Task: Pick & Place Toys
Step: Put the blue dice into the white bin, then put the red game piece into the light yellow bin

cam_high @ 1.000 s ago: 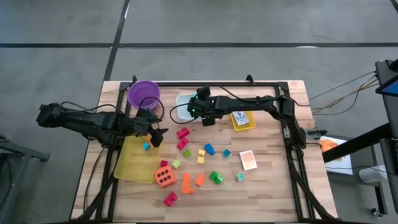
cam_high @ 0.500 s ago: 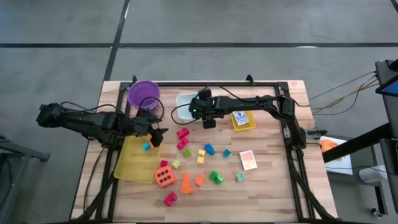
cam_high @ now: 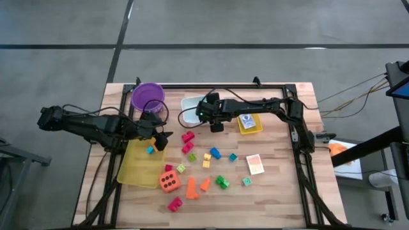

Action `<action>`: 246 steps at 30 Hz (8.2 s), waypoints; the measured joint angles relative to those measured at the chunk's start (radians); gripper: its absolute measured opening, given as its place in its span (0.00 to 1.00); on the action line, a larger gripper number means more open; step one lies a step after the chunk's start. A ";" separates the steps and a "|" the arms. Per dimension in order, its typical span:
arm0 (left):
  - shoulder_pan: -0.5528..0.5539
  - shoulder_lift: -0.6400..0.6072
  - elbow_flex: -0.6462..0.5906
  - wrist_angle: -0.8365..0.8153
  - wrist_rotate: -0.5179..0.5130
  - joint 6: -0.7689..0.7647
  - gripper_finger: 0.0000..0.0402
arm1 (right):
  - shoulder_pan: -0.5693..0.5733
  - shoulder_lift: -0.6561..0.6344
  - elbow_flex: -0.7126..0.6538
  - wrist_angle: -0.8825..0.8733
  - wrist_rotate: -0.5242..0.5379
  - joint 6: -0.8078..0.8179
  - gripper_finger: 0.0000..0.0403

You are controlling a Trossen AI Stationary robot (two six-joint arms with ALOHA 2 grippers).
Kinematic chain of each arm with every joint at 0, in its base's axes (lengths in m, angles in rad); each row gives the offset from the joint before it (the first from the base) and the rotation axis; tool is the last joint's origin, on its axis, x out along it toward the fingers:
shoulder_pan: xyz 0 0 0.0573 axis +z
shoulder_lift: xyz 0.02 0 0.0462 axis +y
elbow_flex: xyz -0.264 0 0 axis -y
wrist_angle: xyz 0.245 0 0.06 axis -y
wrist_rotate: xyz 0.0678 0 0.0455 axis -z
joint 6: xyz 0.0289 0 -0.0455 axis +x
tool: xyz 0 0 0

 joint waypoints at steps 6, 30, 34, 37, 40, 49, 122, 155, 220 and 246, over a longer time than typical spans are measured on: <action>0.000 0.000 0.000 0.000 0.000 0.000 0.70 | -0.002 -0.002 0.000 0.002 -0.035 0.004 0.49; 0.000 0.000 0.000 0.000 0.000 0.001 0.70 | -0.011 -0.003 0.000 -0.001 -0.008 0.101 0.98; 0.000 0.000 0.000 0.000 0.000 0.003 0.70 | -0.008 -0.019 -0.003 -0.009 0.000 0.096 0.98; 0.000 0.000 0.000 0.000 0.000 0.003 0.70 | -0.001 -0.048 -0.003 -0.010 0.004 0.095 0.99; 0.000 0.000 0.000 0.000 0.000 0.003 0.70 | 0.011 -0.083 -0.003 -0.002 0.007 0.098 0.99; 0.000 0.013 -0.011 0.026 0.001 -0.023 0.70 | 0.040 -0.238 -0.005 0.007 0.006 0.214 0.99; 0.100 0.920 0.422 -0.160 0.417 -0.005 0.70 | 0.452 -0.961 -0.816 0.479 0.061 0.841 0.99; 0.127 0.927 0.349 -0.071 0.480 0.027 0.29 | 0.461 -0.961 -0.816 0.496 0.060 0.833 0.99; -0.267 0.289 -0.070 -0.396 0.621 -0.670 0.29 | 0.461 -0.961 -0.816 0.498 0.059 0.834 0.99; -0.214 0.459 -0.095 -0.258 0.576 -0.575 0.29 | 0.461 -0.961 -0.817 0.499 0.059 0.834 0.99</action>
